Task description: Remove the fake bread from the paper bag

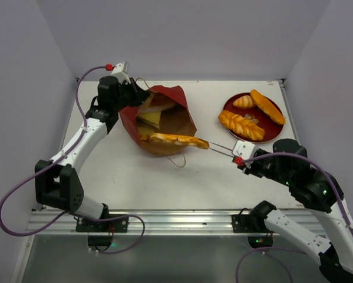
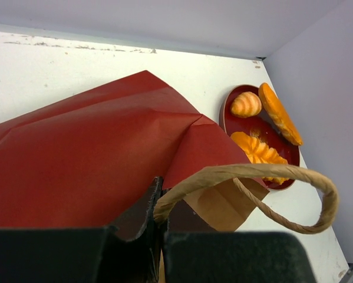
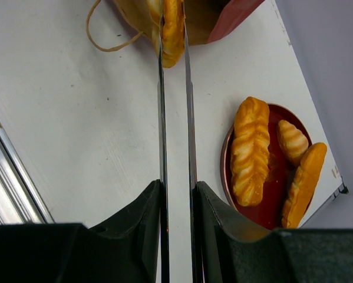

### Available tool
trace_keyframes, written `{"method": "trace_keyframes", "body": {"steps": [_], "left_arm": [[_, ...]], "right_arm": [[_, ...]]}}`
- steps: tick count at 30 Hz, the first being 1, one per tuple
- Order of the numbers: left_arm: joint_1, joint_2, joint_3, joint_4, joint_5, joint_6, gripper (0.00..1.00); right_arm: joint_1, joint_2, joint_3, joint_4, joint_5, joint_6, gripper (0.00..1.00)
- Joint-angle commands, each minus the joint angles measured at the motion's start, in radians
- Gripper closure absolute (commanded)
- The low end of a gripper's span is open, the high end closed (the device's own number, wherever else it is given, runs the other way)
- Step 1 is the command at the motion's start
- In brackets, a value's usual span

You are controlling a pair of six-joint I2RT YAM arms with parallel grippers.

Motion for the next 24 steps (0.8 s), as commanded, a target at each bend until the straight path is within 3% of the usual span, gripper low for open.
{"method": "trace_keyframes", "body": {"steps": [1, 11, 18, 24], "left_arm": [[0.015, 0.023, 0.045, -0.025, -0.057, -0.01, 1.0], [0.014, 0.026, 0.037, -0.045, -0.076, -0.002, 1.0], [0.015, 0.02, 0.028, -0.056, -0.067, 0.018, 1.0], [0.015, 0.0, 0.014, -0.051, -0.044, 0.025, 1.0]], "right_arm": [[-0.016, -0.017, 0.07, 0.023, 0.014, -0.017, 1.0], [-0.026, 0.037, 0.237, 0.026, 0.135, -0.04, 1.0], [-0.029, 0.066, 0.249, 0.079, 0.243, -0.038, 1.0], [-0.034, 0.112, 0.226, 0.202, 0.465, -0.038, 1.0]]}}
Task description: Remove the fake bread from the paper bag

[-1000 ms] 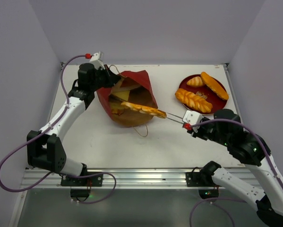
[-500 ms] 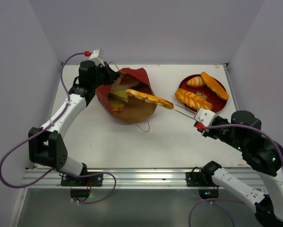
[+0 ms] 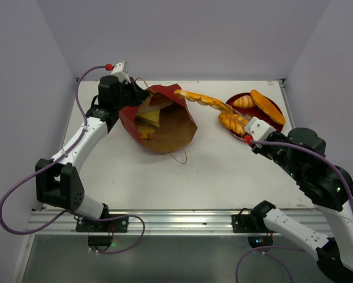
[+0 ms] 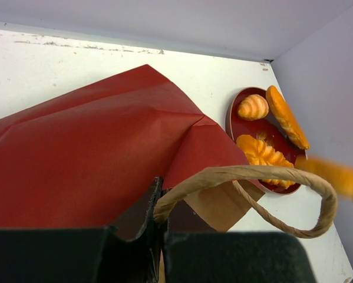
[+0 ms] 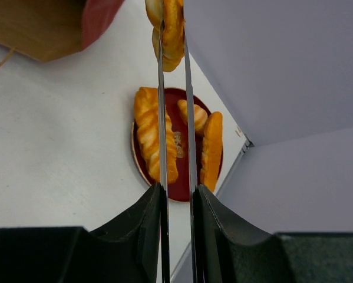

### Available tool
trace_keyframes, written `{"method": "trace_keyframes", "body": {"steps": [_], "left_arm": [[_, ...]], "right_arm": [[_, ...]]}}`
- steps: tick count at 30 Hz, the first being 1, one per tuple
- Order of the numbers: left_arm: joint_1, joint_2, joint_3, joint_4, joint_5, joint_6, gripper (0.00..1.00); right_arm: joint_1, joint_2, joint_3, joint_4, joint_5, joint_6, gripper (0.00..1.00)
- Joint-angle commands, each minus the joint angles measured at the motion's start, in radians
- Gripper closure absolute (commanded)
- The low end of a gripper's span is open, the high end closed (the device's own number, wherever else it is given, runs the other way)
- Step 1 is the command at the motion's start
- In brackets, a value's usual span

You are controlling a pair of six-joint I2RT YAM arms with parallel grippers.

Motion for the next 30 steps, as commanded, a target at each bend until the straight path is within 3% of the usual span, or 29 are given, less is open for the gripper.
{"method": "trace_keyframes", "body": {"steps": [1, 6, 10, 19, 30], "left_arm": [[0.016, -0.024, -0.005, -0.036, -0.002, 0.025, 1.0], [0.015, -0.042, -0.014, -0.033, 0.016, 0.03, 1.0], [0.016, -0.064, -0.022, -0.03, 0.036, 0.039, 1.0], [0.019, -0.088, -0.045, -0.034, 0.066, 0.065, 1.0], [0.027, -0.09, -0.074, -0.004, 0.093, 0.068, 1.0]], "right_arm": [[-0.005, 0.031, 0.001, 0.17, 0.196, -0.012, 1.0], [-0.015, 0.072, -0.049, 0.239, 0.291, -0.04, 1.0], [-0.083, 0.109, -0.133, 0.278, 0.279, -0.062, 1.0], [-0.507, 0.256, -0.184, 0.31, -0.026, -0.083, 1.0], [-0.749, 0.304, -0.275, 0.325, -0.266, -0.14, 1.0]]}}
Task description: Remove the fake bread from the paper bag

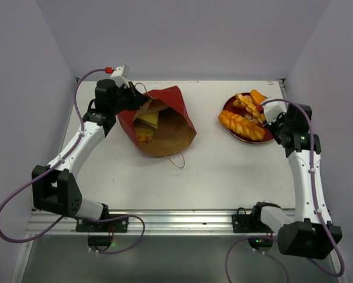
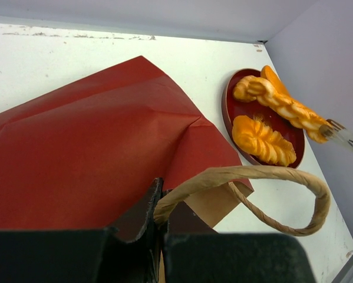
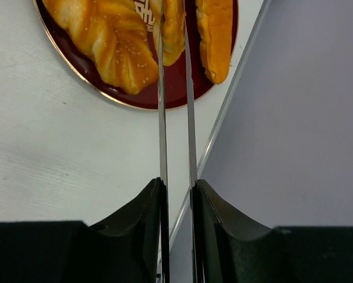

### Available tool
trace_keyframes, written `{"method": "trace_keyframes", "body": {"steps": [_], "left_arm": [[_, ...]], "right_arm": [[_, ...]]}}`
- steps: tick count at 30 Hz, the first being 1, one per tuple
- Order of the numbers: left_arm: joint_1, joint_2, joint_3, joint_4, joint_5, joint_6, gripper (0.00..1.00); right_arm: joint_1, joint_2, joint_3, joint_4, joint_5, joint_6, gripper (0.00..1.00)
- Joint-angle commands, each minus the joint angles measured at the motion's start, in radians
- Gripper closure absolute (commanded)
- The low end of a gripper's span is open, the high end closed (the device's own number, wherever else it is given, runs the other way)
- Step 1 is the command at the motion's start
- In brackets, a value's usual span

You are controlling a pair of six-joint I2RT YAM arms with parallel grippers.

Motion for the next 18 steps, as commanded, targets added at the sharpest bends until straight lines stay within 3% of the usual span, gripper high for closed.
{"method": "trace_keyframes", "body": {"steps": [1, 8, 18], "left_arm": [[0.014, -0.029, -0.026, 0.022, 0.021, 0.015, 1.0], [0.019, -0.029, -0.032, 0.031, 0.032, 0.014, 1.0], [0.02, -0.033, -0.049, 0.043, 0.039, 0.011, 1.0]], "right_arm": [[-0.046, 0.008, -0.035, 0.085, -0.094, -0.033, 1.0], [-0.1, 0.056, -0.072, 0.107, -0.111, -0.039, 0.96], [-0.123, 0.03, -0.086, 0.104, -0.139, -0.03, 0.68]]}}
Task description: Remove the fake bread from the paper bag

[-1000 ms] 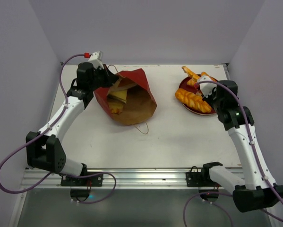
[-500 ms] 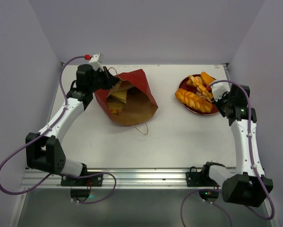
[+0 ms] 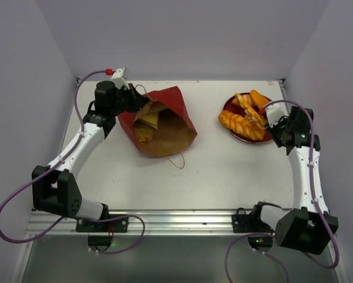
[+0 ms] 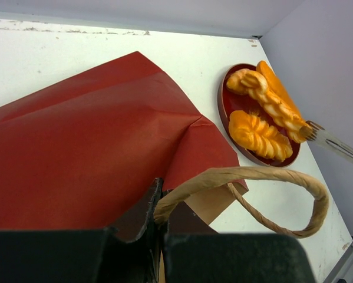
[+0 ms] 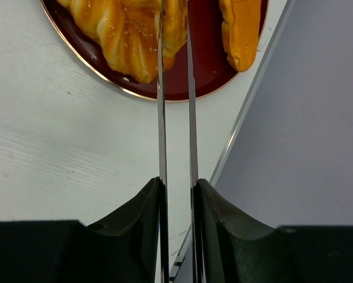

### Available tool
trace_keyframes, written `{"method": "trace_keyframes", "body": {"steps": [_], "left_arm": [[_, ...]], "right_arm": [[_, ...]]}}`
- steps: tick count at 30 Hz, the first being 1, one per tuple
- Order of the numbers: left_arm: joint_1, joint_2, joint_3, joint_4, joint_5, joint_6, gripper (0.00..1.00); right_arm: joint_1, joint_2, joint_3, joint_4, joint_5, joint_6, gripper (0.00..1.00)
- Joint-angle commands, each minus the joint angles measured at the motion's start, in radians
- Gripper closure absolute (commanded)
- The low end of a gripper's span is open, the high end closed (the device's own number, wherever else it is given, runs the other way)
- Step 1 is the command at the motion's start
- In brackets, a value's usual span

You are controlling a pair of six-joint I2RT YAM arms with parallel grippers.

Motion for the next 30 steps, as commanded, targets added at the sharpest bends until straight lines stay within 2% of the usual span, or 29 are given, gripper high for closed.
{"method": "trace_keyframes", "body": {"steps": [1, 11, 30], "left_arm": [[0.013, -0.026, -0.016, 0.018, 0.006, 0.011, 1.0], [0.013, -0.026, -0.019, 0.024, 0.009, 0.006, 1.0], [0.013, -0.024, -0.016, 0.026, 0.012, 0.005, 1.0]], "right_arm": [[-0.008, -0.027, -0.008, 0.055, -0.032, -0.01, 0.67], [-0.04, -0.015, -0.022, 0.069, 0.022, -0.053, 0.62], [-0.074, -0.03, -0.006, 0.08, -0.015, -0.053, 0.57]]}}
